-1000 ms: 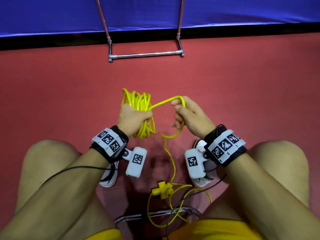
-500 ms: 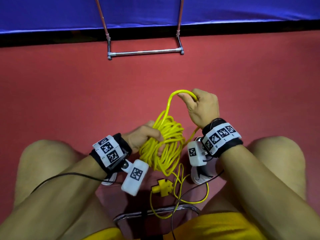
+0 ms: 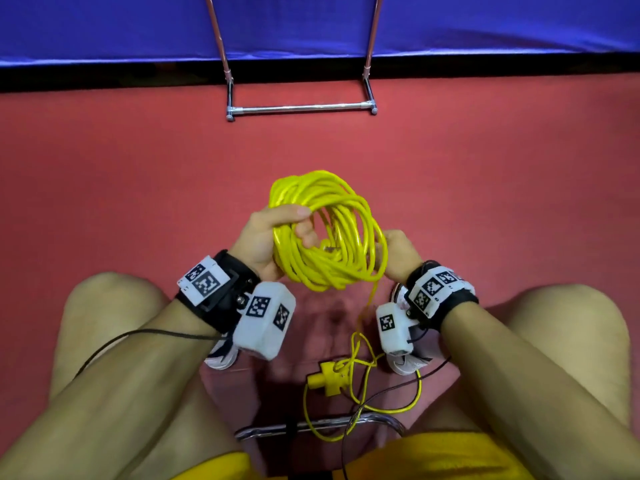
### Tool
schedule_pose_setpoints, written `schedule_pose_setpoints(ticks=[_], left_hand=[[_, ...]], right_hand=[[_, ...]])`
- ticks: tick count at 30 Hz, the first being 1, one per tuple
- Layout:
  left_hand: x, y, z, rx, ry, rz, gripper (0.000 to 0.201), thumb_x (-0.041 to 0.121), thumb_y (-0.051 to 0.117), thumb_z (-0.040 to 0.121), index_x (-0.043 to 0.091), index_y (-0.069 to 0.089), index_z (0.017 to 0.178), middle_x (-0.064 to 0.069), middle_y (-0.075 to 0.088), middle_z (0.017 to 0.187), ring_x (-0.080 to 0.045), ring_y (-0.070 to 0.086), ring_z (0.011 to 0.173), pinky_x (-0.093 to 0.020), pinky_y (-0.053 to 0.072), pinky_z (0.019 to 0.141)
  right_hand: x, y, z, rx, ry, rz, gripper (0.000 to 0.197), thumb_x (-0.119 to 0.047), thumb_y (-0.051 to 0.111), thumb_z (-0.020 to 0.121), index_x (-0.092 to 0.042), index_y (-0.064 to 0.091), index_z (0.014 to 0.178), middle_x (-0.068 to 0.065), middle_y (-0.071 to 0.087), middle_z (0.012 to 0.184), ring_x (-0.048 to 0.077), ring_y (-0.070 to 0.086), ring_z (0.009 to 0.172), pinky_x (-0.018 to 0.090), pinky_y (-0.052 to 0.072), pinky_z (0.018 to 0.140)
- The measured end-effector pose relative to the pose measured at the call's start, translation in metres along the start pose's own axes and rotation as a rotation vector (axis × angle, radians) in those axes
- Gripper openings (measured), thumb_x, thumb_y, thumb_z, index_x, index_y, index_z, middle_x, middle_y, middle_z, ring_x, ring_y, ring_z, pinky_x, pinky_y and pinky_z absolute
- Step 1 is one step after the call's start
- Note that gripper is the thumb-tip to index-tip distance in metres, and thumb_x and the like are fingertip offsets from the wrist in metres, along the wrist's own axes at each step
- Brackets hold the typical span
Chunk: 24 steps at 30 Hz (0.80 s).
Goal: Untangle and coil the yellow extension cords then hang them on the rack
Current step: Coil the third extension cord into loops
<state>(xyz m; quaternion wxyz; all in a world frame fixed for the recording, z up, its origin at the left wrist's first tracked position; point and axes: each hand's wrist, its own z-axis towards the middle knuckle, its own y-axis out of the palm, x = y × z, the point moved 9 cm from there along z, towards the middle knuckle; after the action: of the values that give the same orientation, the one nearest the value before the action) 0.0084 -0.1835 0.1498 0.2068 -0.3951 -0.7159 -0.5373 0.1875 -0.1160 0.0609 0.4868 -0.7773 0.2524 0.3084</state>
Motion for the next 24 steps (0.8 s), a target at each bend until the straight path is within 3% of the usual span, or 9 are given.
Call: schedule_pose_setpoints(ticks=[3, 6, 7, 9, 12, 16, 19, 22, 24], left_hand=[[0.034, -0.010, 0.004, 0.069, 0.144, -0.226, 0.005, 0.013, 0.052, 0.074, 0.010, 0.050, 0.072, 0.005, 0.044, 0.045, -0.012, 0.047, 0.042, -0.031, 0.044, 0.065], [0.062, -0.031, 0.010, 0.127, 0.272, -0.288, 0.009, 0.014, 0.051, 0.079, 0.011, 0.050, 0.071, 0.006, 0.047, 0.048, -0.012, 0.049, 0.046, -0.027, 0.044, 0.059], [0.067, -0.038, 0.010, 0.151, 0.303, -0.293, 0.014, 0.013, 0.050, 0.083, 0.011, 0.050, 0.069, 0.005, 0.048, 0.049, -0.012, 0.050, 0.048, -0.026, 0.044, 0.059], [0.075, -0.054, 0.010, 0.202, 0.363, -0.367, 0.024, 0.010, 0.046, 0.092, 0.013, 0.050, 0.068, 0.004, 0.049, 0.052, -0.013, 0.050, 0.050, -0.024, 0.047, 0.058], [0.081, -0.075, 0.014, 0.288, 0.423, -0.462, 0.030, 0.009, 0.051, 0.094, 0.014, 0.055, 0.065, 0.002, 0.051, 0.054, -0.015, 0.051, 0.053, -0.025, 0.050, 0.059], [0.083, -0.102, 0.012, 0.556, 0.584, -0.080, 0.020, 0.000, 0.064, 0.085, 0.007, 0.060, 0.068, -0.006, 0.057, 0.056, -0.020, 0.056, 0.051, -0.032, 0.050, 0.057], [0.084, -0.106, 0.009, 0.660, 0.605, 0.189, 0.014, 0.011, 0.075, 0.073, 0.012, 0.066, 0.062, -0.010, 0.061, 0.060, -0.023, 0.057, 0.055, -0.039, 0.050, 0.061], [0.084, -0.099, 0.009, 0.699, 0.582, 0.506, 0.023, 0.024, 0.079, 0.069, 0.016, 0.062, 0.056, -0.001, 0.064, 0.057, -0.021, 0.059, 0.054, -0.033, 0.052, 0.060], [0.075, -0.083, 0.013, 0.668, 0.530, 0.793, 0.031, 0.021, 0.079, 0.075, 0.011, 0.054, 0.059, 0.007, 0.056, 0.052, -0.004, 0.047, 0.044, -0.019, 0.042, 0.051]], right_hand=[[0.006, 0.050, -0.017, -0.269, 0.104, 0.098, 0.035, -0.014, 0.051, 0.097, -0.009, 0.060, 0.064, 0.009, 0.062, 0.062, 0.012, 0.056, 0.040, 0.023, 0.046, 0.047], [0.010, 0.075, -0.031, -0.395, 0.144, 0.100, 0.038, -0.005, 0.048, 0.100, -0.008, 0.054, 0.063, -0.005, 0.057, 0.044, 0.006, 0.051, 0.034, 0.016, 0.039, 0.041], [0.011, 0.076, -0.033, -0.406, 0.153, 0.067, 0.038, -0.005, 0.049, 0.100, -0.010, 0.054, 0.063, -0.006, 0.057, 0.042, 0.007, 0.050, 0.036, 0.018, 0.040, 0.044], [0.023, 0.078, -0.034, -0.447, 0.152, -0.132, 0.033, -0.011, 0.053, 0.096, -0.014, 0.058, 0.064, 0.000, 0.066, 0.058, 0.014, 0.057, 0.054, 0.024, 0.044, 0.056], [0.034, 0.071, -0.041, -0.452, 0.128, -0.473, 0.015, -0.014, 0.052, 0.094, -0.016, 0.066, 0.089, 0.007, 0.071, 0.087, 0.019, 0.060, 0.076, 0.026, 0.047, 0.065], [-0.007, 0.076, -0.052, -0.432, -0.077, -0.391, 0.012, -0.018, 0.044, 0.101, -0.020, 0.055, 0.101, 0.009, 0.063, 0.097, 0.026, 0.060, 0.090, 0.032, 0.046, 0.078], [-0.046, 0.075, -0.064, -0.399, -0.318, -0.383, 0.024, -0.022, 0.044, 0.103, -0.014, 0.054, 0.123, 0.011, 0.066, 0.113, 0.031, 0.060, 0.104, 0.034, 0.043, 0.089], [-0.086, 0.073, -0.083, -0.400, -0.565, -0.341, 0.022, -0.013, 0.048, 0.096, -0.009, 0.062, 0.114, 0.009, 0.070, 0.099, 0.030, 0.061, 0.092, 0.030, 0.043, 0.081], [-0.108, 0.071, -0.093, -0.363, -0.695, -0.368, 0.019, -0.020, 0.045, 0.092, -0.012, 0.061, 0.098, 0.010, 0.069, 0.086, 0.035, 0.060, 0.081, 0.037, 0.049, 0.074]])
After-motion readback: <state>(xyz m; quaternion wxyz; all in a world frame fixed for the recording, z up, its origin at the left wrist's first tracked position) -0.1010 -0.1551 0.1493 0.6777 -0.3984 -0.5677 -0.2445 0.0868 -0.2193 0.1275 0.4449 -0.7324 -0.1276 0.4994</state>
